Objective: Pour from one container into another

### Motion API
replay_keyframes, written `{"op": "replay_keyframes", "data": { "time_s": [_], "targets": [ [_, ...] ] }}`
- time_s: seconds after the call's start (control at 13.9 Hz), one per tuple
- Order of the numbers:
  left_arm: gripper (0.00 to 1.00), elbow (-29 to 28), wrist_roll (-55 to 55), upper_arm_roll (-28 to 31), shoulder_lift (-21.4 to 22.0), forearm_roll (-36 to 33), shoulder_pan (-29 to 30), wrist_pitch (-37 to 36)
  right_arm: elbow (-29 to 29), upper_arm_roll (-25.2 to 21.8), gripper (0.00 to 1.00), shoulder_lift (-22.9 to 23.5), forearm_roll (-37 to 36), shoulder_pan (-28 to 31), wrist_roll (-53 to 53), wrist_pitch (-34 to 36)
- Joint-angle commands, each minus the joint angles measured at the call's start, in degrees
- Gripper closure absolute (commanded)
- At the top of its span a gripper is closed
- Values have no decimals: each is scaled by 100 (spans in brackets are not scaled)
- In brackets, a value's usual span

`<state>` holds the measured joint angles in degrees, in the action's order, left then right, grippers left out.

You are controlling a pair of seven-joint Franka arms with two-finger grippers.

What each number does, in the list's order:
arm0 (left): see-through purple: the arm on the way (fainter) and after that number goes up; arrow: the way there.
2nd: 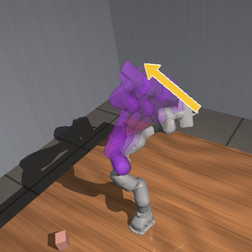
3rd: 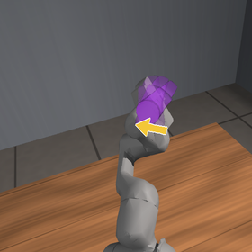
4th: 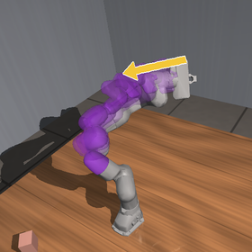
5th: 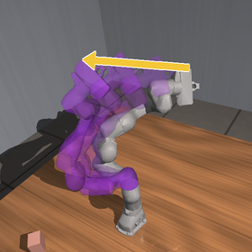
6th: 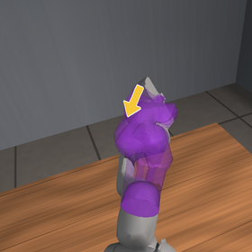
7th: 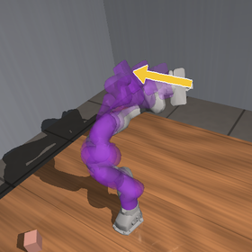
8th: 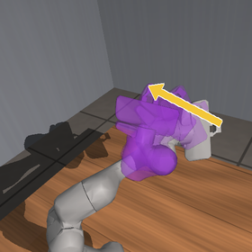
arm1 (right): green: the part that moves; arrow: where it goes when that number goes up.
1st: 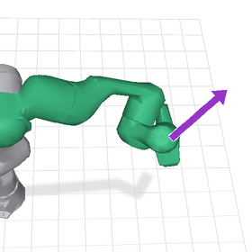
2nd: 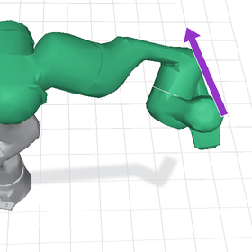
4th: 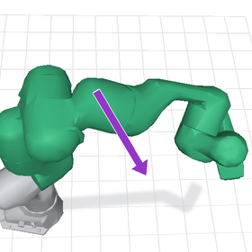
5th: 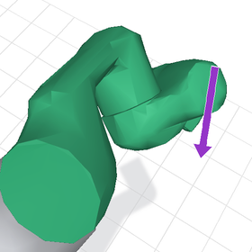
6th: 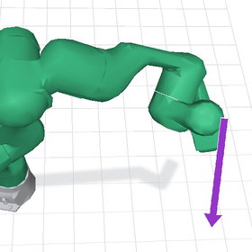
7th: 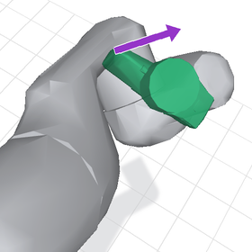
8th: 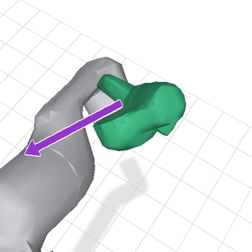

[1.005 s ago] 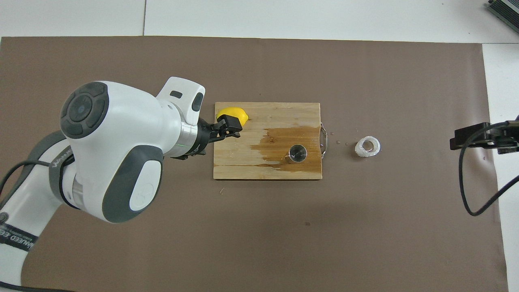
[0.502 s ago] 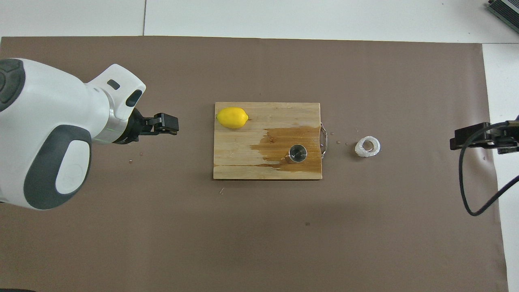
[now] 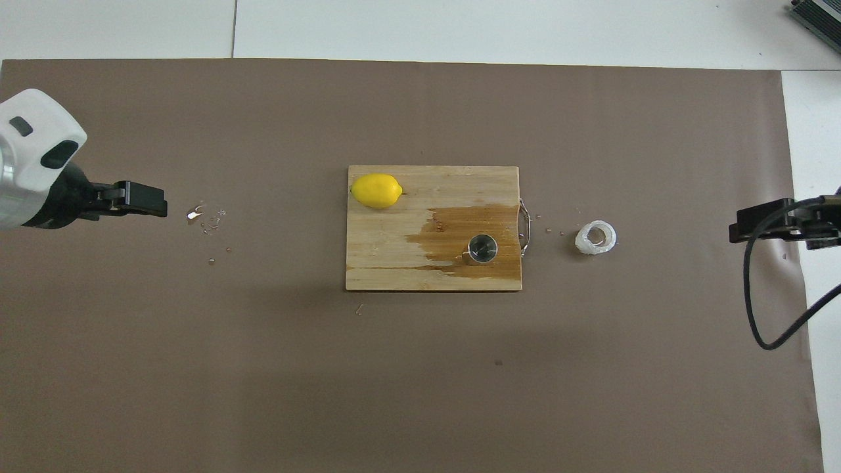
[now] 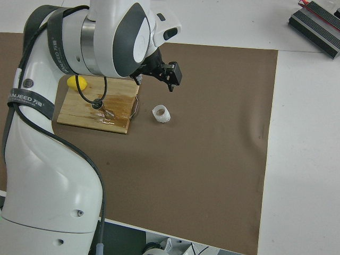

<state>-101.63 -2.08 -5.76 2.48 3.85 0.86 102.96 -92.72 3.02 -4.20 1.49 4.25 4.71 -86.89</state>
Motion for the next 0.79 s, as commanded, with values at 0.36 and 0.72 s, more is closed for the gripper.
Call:
{"op": "replay_keyframes", "data": {
  "time_s": [0.36,0.72],
  "targets": [
    [0,768,173,154,33,-561,-165,-935,-18,58,0,-107,88,23,13,294],
    [0,794,190,137,59,-499,-165,-1190,-18,32,0,-362,97,102,-397,567]
  ]
}}
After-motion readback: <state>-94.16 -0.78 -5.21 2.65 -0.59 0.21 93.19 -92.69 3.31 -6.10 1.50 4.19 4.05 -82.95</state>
